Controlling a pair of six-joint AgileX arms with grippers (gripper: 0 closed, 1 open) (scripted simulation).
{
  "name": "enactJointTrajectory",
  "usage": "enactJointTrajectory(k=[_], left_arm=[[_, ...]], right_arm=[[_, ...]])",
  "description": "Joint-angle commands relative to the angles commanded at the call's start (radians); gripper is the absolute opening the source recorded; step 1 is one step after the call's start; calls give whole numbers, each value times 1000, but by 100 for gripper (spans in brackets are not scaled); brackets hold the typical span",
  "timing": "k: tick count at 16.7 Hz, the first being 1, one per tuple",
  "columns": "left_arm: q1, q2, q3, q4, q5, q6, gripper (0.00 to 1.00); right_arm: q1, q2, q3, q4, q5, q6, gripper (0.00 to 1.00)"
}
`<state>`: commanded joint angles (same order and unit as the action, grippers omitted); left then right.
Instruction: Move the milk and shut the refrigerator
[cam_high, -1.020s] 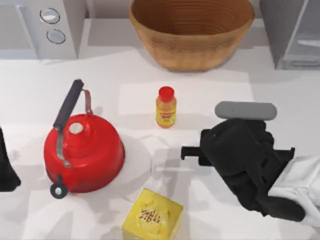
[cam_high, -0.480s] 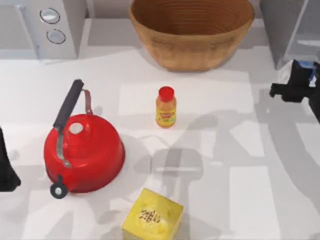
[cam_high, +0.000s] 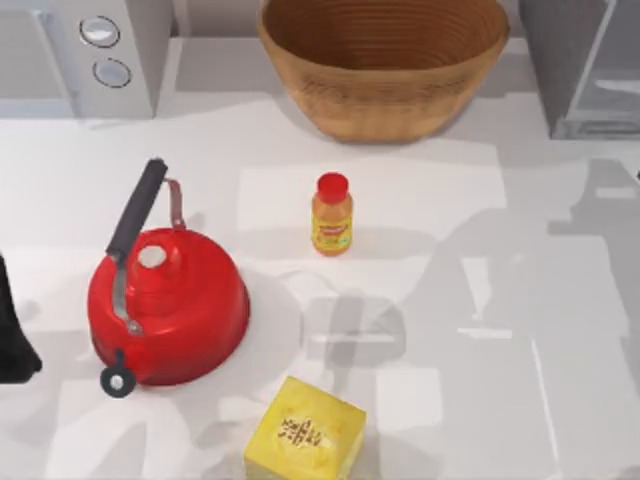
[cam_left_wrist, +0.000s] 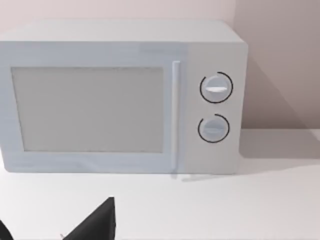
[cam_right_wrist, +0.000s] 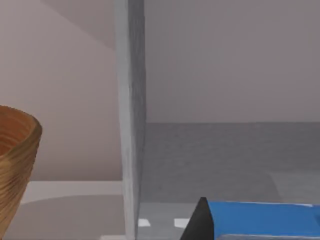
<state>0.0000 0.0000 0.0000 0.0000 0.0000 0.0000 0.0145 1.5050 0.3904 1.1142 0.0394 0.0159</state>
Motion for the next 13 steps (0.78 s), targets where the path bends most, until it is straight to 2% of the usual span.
enactJointTrajectory(k=[7, 10, 13], left_arm=[[0, 0, 0, 0, 0, 0, 100], [0, 0, 0, 0, 0, 0, 100], [0, 0, 0, 0, 0, 0, 100]], right_arm=[[-6, 69, 71, -67, -18, -3, 0], [-35, 197, 231, -217, -53, -16, 0], [-77, 350, 483, -443, -93, -38, 0]])
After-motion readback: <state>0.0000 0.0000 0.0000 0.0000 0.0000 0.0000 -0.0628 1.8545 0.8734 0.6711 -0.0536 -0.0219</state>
